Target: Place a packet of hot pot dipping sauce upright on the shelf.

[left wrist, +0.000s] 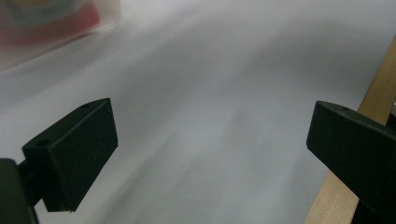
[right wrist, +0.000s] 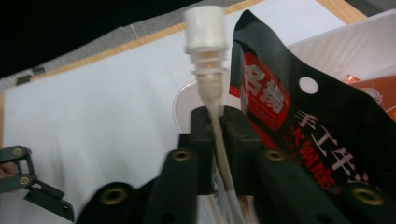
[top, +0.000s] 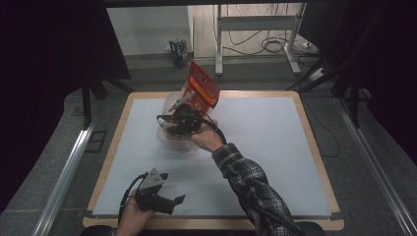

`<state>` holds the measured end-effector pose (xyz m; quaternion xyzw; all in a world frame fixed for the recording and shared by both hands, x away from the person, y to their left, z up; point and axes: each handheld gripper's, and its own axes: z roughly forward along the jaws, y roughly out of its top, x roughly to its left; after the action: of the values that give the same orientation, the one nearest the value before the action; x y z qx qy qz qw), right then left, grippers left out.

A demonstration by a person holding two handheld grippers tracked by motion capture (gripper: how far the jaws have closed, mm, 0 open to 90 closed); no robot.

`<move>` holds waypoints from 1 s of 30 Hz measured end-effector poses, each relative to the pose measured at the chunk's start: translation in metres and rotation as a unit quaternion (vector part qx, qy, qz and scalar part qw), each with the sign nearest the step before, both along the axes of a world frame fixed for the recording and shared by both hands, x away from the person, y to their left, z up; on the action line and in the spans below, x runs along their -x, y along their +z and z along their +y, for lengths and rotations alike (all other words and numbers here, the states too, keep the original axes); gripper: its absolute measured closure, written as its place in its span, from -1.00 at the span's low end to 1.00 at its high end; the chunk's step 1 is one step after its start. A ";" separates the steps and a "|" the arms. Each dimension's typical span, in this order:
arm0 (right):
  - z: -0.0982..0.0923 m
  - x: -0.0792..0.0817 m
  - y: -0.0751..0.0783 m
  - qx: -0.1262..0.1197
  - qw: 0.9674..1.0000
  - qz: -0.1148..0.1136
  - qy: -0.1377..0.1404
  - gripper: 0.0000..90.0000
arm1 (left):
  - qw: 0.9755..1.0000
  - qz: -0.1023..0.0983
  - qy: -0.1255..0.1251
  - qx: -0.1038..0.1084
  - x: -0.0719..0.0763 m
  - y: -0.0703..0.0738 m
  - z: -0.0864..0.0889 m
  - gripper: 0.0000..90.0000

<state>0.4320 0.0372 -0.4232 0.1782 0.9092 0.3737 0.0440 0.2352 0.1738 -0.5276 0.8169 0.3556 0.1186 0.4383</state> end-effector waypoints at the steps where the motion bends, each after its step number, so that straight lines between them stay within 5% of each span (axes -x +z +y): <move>1: 0.000 0.001 0.000 0.002 1.000 -0.005 0.001 0.65 | 1.000 0.002 0.000 0.001 0.000 0.000 0.000 -0.96; 15: -0.013 0.006 0.009 -0.011 0.999 -0.030 -0.001 -0.23 | 1.000 0.008 -0.004 -0.002 -0.001 0.000 -0.001 -0.94; 30: -0.023 0.017 0.013 -0.016 0.999 -0.039 0.003 -0.52 | 1.000 0.012 -0.003 0.004 -0.001 0.000 -0.001 -0.93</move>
<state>0.4149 0.0141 -0.4102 0.1614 0.9012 0.3951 0.0756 0.2363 0.1724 -0.5273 0.8177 0.3593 0.1062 0.4371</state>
